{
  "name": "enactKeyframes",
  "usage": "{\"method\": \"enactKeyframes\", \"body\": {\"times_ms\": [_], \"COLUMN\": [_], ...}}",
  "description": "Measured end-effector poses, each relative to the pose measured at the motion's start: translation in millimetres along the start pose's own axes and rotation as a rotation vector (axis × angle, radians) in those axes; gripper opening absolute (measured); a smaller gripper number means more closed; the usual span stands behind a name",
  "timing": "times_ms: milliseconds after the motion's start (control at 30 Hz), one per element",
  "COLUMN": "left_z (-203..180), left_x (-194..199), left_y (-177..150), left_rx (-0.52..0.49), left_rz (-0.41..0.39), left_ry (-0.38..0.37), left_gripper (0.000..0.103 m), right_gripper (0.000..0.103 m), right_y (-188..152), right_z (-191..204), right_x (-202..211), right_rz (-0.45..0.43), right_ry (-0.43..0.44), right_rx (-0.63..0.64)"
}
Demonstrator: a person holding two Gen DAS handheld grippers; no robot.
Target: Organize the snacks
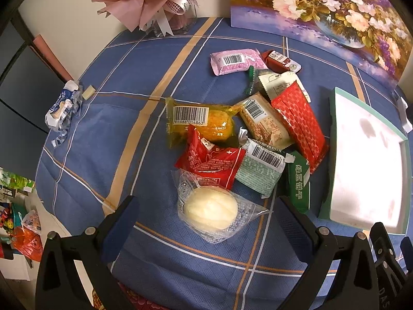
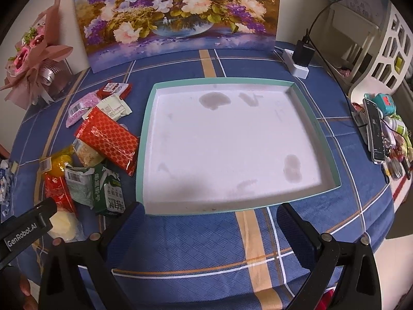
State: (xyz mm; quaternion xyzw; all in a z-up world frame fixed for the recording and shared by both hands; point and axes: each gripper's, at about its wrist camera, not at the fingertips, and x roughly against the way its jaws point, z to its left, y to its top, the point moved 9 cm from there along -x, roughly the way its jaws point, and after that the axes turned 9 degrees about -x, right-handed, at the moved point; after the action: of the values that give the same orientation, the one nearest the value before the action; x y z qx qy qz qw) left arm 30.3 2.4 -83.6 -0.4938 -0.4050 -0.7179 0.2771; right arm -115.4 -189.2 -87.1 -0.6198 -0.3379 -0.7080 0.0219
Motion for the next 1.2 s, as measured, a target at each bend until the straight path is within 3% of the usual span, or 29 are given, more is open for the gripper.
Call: {"method": "enactKeyframes", "body": {"times_ms": [1200], "left_z": [-1.6], "left_x": [-2.6], "left_y": [-1.8], "left_rx": [-0.005], "left_rz": [0.007], "left_ry": [0.002], "left_gripper": [0.103], "right_gripper": [0.103], "right_y": [-3.0], "right_z": [-2.7], "right_x": [-5.2], "right_rz": [0.024], "right_ry": [-0.025], "right_rx": [-0.004]}}
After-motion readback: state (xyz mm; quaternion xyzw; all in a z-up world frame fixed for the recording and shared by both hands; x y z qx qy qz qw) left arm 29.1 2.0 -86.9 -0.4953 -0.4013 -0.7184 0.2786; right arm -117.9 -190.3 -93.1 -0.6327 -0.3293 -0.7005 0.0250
